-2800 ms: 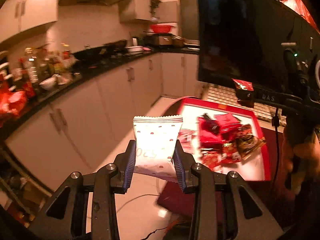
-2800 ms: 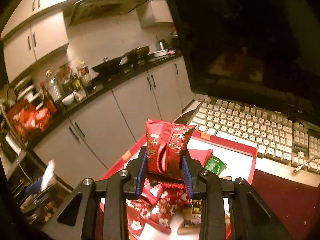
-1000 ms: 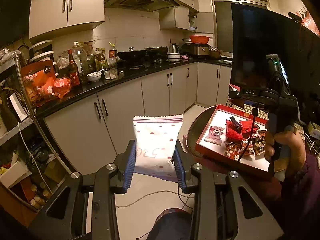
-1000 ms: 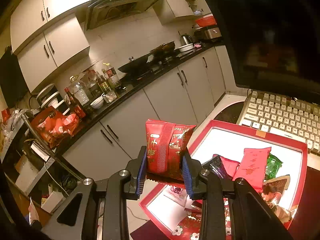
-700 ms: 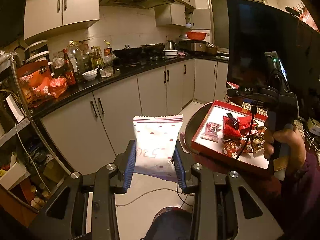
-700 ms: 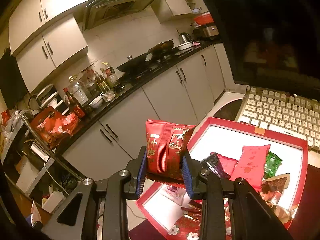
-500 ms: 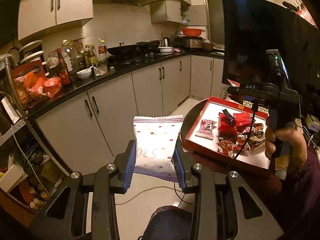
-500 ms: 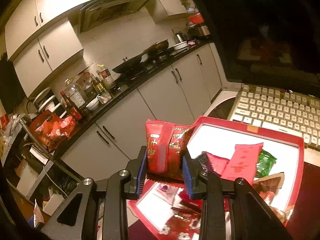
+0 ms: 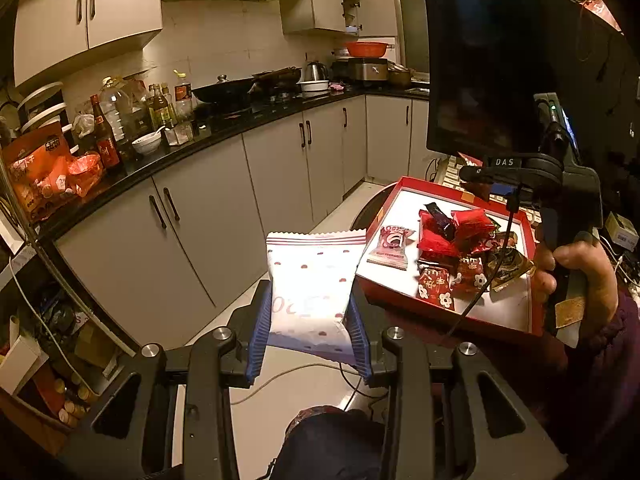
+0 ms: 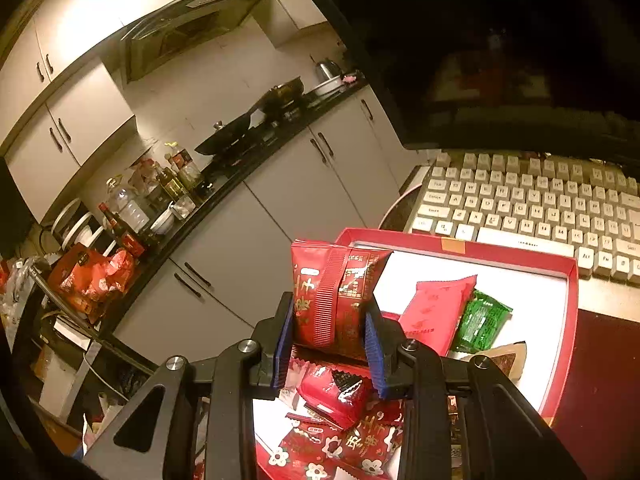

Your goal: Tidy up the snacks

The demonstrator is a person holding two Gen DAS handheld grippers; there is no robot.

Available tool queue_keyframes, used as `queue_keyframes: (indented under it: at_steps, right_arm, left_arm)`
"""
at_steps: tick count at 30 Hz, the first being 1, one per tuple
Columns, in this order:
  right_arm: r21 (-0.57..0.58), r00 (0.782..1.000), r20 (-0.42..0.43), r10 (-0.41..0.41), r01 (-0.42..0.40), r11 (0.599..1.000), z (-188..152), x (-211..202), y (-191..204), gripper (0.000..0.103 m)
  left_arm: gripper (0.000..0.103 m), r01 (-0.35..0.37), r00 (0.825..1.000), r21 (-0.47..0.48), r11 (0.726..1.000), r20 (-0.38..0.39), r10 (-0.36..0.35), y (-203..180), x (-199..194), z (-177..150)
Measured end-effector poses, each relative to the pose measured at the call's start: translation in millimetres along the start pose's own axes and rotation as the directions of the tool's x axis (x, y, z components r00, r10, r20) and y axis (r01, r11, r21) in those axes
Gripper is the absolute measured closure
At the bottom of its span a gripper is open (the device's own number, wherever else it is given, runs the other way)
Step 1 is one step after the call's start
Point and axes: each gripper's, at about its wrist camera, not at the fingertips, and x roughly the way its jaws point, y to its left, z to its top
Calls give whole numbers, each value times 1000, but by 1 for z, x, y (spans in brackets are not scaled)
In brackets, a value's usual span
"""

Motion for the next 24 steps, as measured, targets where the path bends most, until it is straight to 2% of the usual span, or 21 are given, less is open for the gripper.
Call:
queue_keyframes:
  at_steps: [17,24]
  right_arm:
    - [-36,998,-27,-63,62,997,-9,4,-3,70]
    - [-40,996,-11,-89,88,995,-9,-23,-27,70]
  left_arm:
    - [69,13,1000,15,1000,2,-13,-9,1,0]
    - [69,83,997,64,995,-12,-82,-40,15,10]
